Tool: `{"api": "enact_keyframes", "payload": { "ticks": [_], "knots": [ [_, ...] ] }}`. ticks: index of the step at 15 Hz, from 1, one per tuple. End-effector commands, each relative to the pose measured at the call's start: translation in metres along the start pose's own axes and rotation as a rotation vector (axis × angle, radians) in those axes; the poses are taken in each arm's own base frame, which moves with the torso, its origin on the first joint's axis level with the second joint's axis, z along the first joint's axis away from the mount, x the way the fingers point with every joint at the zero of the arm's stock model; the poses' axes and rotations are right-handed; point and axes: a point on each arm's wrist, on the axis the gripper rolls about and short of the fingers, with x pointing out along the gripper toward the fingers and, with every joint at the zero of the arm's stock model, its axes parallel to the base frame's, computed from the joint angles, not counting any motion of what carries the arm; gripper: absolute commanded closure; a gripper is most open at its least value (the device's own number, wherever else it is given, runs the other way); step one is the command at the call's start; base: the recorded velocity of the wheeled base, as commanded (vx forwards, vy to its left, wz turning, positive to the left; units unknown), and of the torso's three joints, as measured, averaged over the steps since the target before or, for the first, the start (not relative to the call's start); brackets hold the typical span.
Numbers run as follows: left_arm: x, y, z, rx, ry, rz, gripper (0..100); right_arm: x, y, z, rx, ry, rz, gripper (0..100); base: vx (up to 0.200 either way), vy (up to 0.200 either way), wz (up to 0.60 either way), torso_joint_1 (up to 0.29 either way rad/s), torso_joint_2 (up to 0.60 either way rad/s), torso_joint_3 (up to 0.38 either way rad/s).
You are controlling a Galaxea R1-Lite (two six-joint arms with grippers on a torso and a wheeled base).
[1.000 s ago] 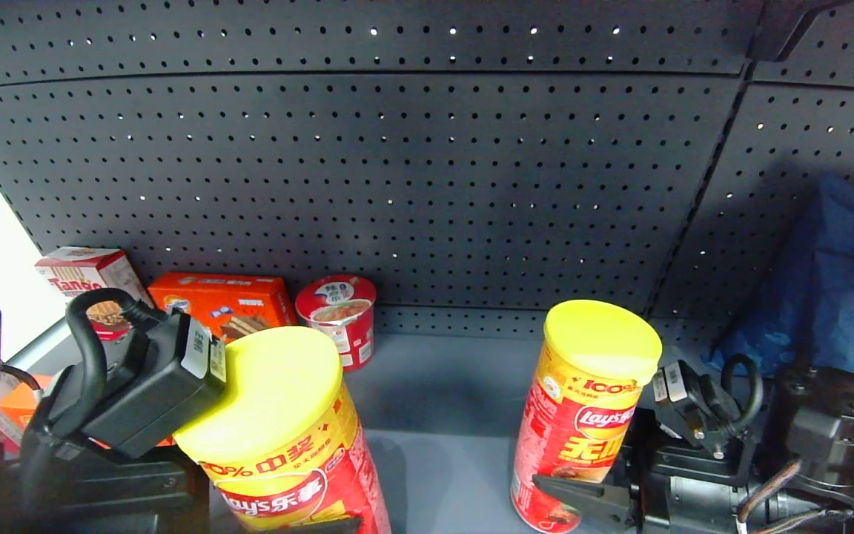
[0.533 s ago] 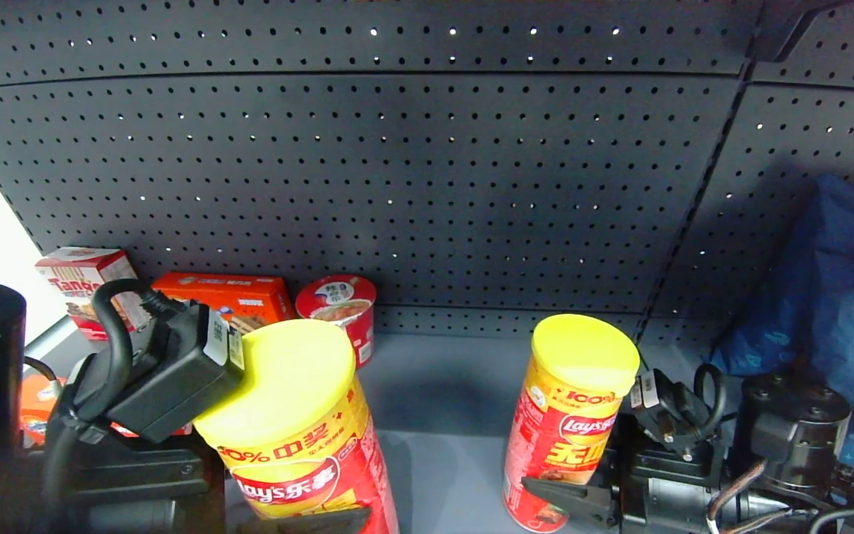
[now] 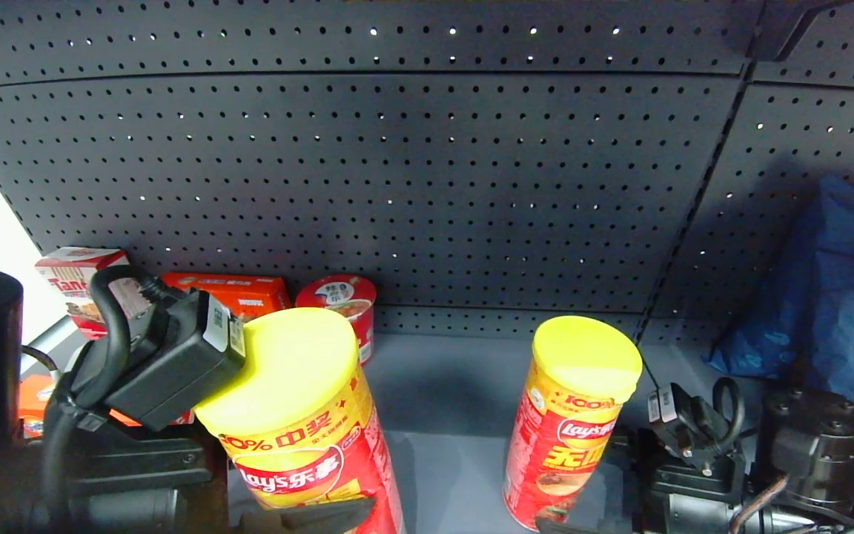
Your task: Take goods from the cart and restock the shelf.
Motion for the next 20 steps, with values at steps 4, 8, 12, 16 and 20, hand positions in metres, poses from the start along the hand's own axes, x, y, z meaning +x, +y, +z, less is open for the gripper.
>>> {"api": "enact_keyframes", "payload": {
  "ticks": [4,8,12,16,20],
  "knots": [
    [0.004,0.000,0.004,0.006,0.001,-0.010,100,-0.026,0.012,0.002,-0.006,-0.022,-0.020,0,0.000,0.000,0.00,0.000,0.00,0.000],
    [0.009,-0.002,0.010,0.018,-0.003,-0.023,100,-0.046,0.020,0.006,-0.016,-0.061,-0.033,0,0.000,0.000,0.00,0.000,0.00,0.000],
    [0.014,0.000,0.011,0.021,0.003,0.003,100,-0.075,0.036,0.020,0.012,-0.093,-0.057,0,0.000,0.000,0.00,0.000,0.00,0.000],
    [0.031,0.007,0.015,0.021,-0.017,0.010,100,-0.098,0.049,0.041,0.018,-0.088,-0.108,0,0.000,0.000,0.00,0.000,0.00,0.000],
    [0.044,0.015,0.025,0.017,-0.035,0.025,100,-0.123,0.065,0.054,0.014,-0.095,-0.178,0,0.000,0.000,0.00,0.000,0.00,0.000]
  ]
}}
